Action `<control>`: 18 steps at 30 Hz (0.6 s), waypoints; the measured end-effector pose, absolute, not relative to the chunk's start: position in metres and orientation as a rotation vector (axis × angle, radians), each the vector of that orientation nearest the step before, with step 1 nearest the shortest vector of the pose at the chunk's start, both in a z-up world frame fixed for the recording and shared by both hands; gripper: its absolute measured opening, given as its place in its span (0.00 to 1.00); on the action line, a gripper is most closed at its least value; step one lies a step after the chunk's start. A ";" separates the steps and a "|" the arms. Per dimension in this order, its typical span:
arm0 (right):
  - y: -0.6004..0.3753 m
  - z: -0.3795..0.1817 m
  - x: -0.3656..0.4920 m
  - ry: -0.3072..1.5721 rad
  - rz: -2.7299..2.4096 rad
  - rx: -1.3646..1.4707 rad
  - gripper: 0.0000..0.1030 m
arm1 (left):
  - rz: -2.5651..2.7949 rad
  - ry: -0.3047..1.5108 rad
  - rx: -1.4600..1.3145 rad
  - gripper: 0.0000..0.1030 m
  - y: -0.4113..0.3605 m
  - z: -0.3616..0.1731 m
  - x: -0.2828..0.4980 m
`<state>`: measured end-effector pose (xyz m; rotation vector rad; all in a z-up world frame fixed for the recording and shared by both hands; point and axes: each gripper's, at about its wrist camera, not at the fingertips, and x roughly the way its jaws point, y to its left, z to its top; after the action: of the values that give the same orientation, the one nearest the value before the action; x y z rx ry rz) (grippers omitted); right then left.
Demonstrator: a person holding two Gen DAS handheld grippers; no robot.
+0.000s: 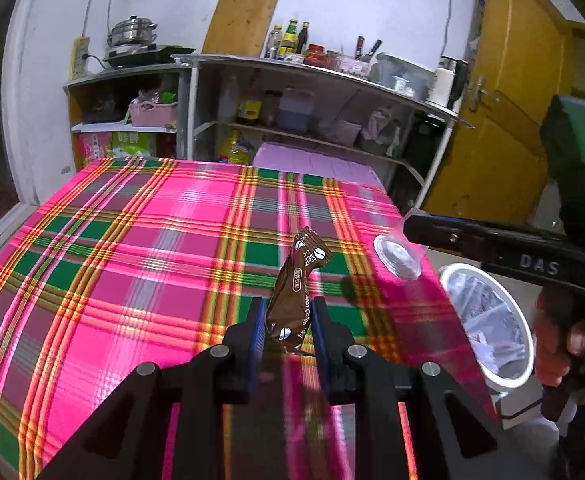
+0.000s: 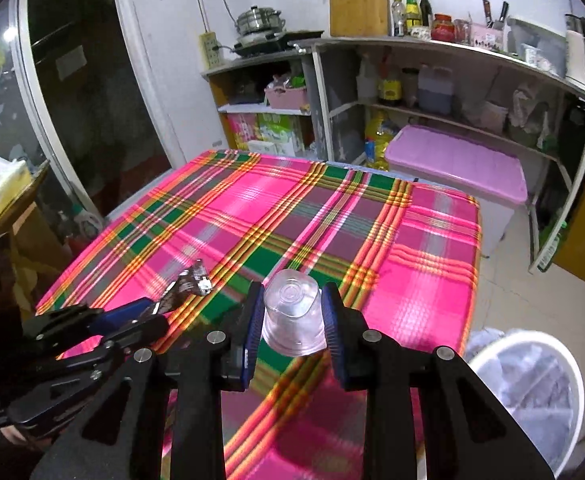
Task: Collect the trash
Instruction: 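Carry the chocolate wrapper and clear cup over the white bin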
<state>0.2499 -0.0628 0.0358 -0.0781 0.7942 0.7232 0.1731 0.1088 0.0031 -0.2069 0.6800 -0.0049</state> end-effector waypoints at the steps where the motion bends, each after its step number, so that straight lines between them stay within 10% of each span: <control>1: -0.068 0.039 0.243 0.786 0.721 -0.074 0.29 | -0.011 0.679 -0.205 0.22 0.104 0.005 0.169; 18: -0.143 0.050 0.166 0.740 0.672 0.020 0.30 | -0.101 0.663 -0.159 0.22 0.040 0.027 0.115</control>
<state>0.1655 -0.1425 0.0499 0.0196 0.7399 0.6717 0.1150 0.0404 0.0265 -0.1593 0.6632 -0.1007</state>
